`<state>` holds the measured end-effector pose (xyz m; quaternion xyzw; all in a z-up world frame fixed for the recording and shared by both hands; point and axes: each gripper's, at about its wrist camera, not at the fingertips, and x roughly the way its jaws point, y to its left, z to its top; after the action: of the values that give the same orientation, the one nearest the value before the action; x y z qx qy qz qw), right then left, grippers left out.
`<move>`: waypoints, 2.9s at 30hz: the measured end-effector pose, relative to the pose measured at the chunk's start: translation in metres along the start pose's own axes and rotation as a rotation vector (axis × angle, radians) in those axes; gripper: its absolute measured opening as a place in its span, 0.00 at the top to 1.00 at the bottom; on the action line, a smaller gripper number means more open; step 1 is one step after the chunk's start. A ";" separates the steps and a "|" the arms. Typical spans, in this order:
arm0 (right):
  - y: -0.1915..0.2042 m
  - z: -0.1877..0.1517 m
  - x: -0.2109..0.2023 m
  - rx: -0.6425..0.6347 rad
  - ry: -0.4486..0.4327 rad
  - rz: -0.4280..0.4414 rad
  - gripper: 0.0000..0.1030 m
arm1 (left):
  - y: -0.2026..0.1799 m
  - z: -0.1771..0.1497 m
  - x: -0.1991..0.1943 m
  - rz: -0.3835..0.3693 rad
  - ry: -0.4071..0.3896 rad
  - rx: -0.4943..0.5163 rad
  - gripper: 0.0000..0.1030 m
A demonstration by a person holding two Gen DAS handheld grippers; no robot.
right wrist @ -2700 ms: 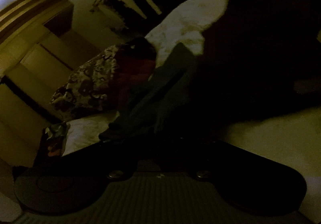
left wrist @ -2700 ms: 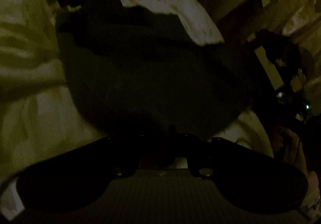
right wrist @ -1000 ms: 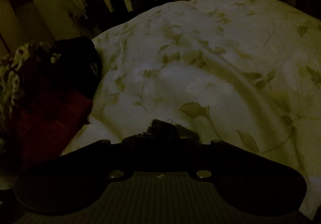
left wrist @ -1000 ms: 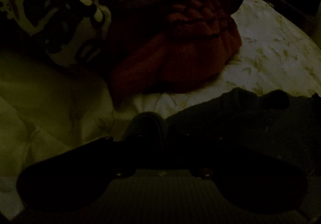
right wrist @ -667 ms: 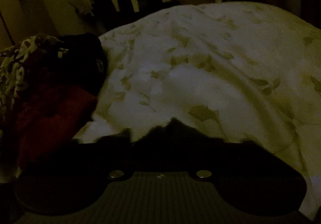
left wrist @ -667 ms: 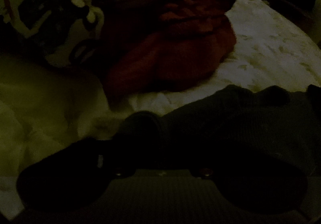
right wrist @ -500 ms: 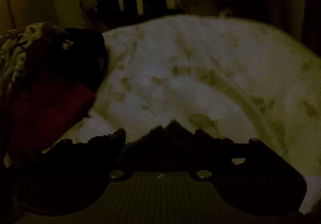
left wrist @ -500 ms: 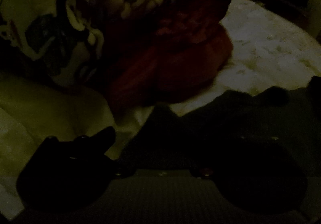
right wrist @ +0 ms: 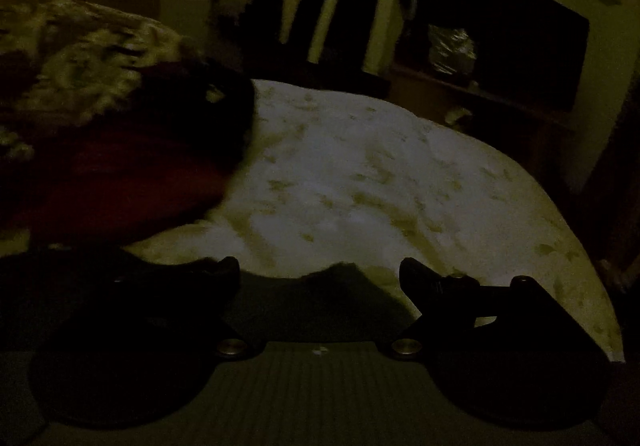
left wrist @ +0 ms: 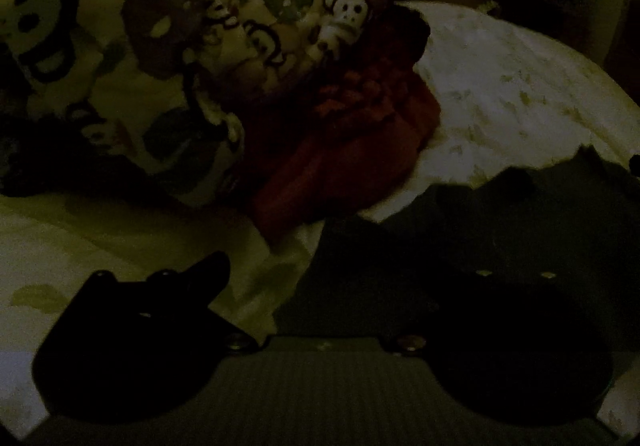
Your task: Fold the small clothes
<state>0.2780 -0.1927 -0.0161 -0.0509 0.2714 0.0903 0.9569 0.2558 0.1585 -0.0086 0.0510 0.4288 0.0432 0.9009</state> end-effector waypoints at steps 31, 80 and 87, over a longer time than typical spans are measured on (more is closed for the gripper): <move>0.285 -0.085 -0.107 -0.772 -0.105 0.382 0.03 | 0.051 -0.012 0.047 -0.187 0.263 -0.013 0.00; 0.284 -0.082 -0.083 -0.535 -0.068 0.377 0.75 | 0.079 -0.029 0.108 -0.517 0.384 -0.374 0.78; 0.216 -0.046 -0.078 -0.139 -0.028 0.511 0.80 | 0.050 0.008 0.073 -0.483 0.312 -0.328 0.82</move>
<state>0.1456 0.0006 -0.0243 -0.0451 0.2556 0.3480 0.9009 0.3067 0.2161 -0.0533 -0.2050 0.5488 -0.0958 0.8048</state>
